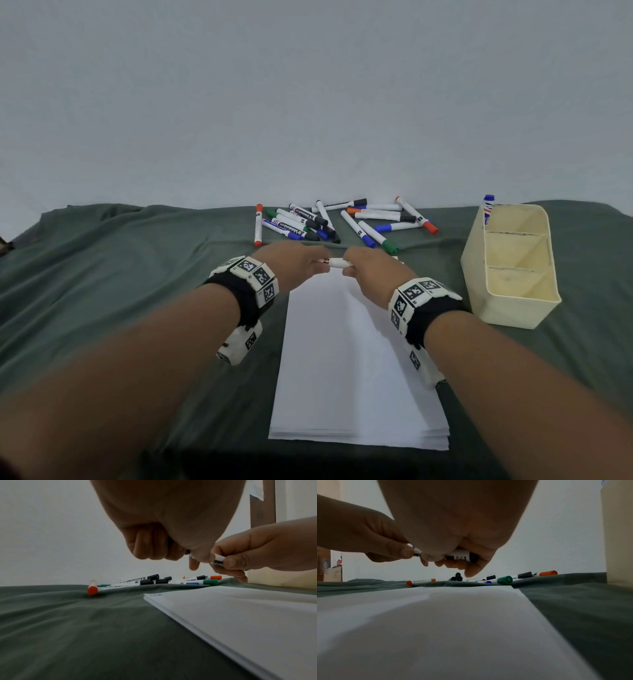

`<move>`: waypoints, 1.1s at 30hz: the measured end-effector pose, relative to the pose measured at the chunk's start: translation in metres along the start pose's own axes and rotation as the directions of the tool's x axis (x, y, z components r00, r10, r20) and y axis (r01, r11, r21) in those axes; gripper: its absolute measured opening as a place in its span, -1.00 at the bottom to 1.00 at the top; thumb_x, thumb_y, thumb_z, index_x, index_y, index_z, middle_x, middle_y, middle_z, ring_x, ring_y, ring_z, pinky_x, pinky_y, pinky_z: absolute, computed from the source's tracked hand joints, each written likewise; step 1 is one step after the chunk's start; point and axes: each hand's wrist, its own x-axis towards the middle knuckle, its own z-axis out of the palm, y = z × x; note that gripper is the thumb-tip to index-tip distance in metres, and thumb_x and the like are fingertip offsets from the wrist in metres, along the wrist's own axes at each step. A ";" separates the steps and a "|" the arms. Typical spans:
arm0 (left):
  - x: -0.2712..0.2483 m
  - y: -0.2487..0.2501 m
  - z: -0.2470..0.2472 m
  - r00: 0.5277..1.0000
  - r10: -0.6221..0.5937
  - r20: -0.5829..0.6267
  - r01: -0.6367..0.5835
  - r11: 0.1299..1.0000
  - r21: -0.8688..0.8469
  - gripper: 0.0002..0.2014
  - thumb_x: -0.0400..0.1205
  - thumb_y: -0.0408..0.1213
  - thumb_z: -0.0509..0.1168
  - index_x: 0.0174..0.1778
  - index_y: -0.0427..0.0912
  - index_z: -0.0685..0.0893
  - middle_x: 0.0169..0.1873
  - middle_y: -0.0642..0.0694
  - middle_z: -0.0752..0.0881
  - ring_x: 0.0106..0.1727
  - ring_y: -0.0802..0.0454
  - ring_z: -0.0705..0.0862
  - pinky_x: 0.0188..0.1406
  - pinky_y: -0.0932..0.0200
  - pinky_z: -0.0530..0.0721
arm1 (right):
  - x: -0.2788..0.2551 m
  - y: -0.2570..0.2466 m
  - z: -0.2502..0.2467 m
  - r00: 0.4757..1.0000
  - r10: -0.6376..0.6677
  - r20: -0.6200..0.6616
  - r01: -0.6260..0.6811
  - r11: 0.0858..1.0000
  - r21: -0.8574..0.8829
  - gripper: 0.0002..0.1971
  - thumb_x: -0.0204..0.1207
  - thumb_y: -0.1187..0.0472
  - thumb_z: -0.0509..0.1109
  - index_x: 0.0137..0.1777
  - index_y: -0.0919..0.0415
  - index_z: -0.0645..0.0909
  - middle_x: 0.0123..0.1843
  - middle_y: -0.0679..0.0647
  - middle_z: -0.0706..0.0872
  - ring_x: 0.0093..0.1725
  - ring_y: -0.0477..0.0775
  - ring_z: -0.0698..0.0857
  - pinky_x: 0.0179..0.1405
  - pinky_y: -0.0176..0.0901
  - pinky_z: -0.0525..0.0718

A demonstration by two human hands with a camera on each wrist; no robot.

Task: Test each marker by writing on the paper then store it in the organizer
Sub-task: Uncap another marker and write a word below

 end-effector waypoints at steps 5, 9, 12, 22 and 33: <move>-0.014 -0.031 0.016 0.985 -0.167 -0.033 0.158 0.972 -0.175 -0.73 0.69 0.02 0.13 0.17 -0.05 0.35 -0.26 -0.04 0.68 -0.28 -0.06 0.66 -0.25 0.04 0.62 | -0.002 0.006 -0.002 0.992 0.097 0.075 -0.094 0.995 -0.044 -0.84 0.81 0.07 0.18 0.13 0.16 0.45 0.06 0.12 0.62 -0.04 0.13 0.56 -0.07 0.01 0.53; -0.024 -0.067 0.018 0.973 -0.228 0.020 0.229 0.971 -0.068 -0.92 0.65 -0.36 0.12 0.01 -0.11 0.39 -0.18 -0.15 0.68 -0.24 -0.11 0.65 -0.29 0.04 0.54 | -0.003 0.008 -0.005 0.987 0.128 0.093 -0.124 0.991 -0.049 -0.81 0.81 0.06 0.18 0.18 0.19 0.47 0.01 0.08 0.60 -0.04 0.12 0.58 -0.06 0.00 0.53; -0.029 -0.091 0.015 0.981 -0.180 0.072 0.171 0.978 0.123 -0.84 0.66 -0.35 0.23 0.08 -0.09 0.66 0.09 -0.11 0.63 0.11 -0.10 0.64 0.09 0.06 0.57 | -0.003 0.006 -0.006 0.987 0.131 0.096 -0.125 0.990 -0.066 -0.80 0.80 0.05 0.18 0.19 0.18 0.48 0.01 0.07 0.60 -0.05 0.11 0.58 -0.05 0.01 0.56; -0.049 -0.109 0.016 0.975 -0.219 0.024 0.217 0.973 0.084 -0.62 0.55 -0.22 0.41 0.30 0.02 0.64 0.12 -0.04 0.71 0.23 -0.06 0.65 0.25 0.06 0.57 | -0.003 0.001 -0.011 0.983 0.146 0.115 -0.134 0.985 -0.106 -0.82 0.81 0.03 0.17 0.15 0.14 0.46 0.05 0.09 0.65 -0.05 0.10 0.59 -0.07 -0.03 0.53; -0.056 -0.032 0.033 0.987 -0.023 0.162 0.032 0.998 -0.058 -0.13 0.54 0.46 0.11 0.71 0.09 0.14 0.70 -0.01 0.15 0.68 -0.04 0.13 0.64 -0.01 0.11 | 0.000 0.006 -0.005 0.984 0.167 0.065 -0.160 0.982 -0.099 -0.73 0.79 -0.03 0.16 0.25 0.15 0.48 0.07 0.11 0.66 -0.03 0.14 0.61 -0.04 0.01 0.61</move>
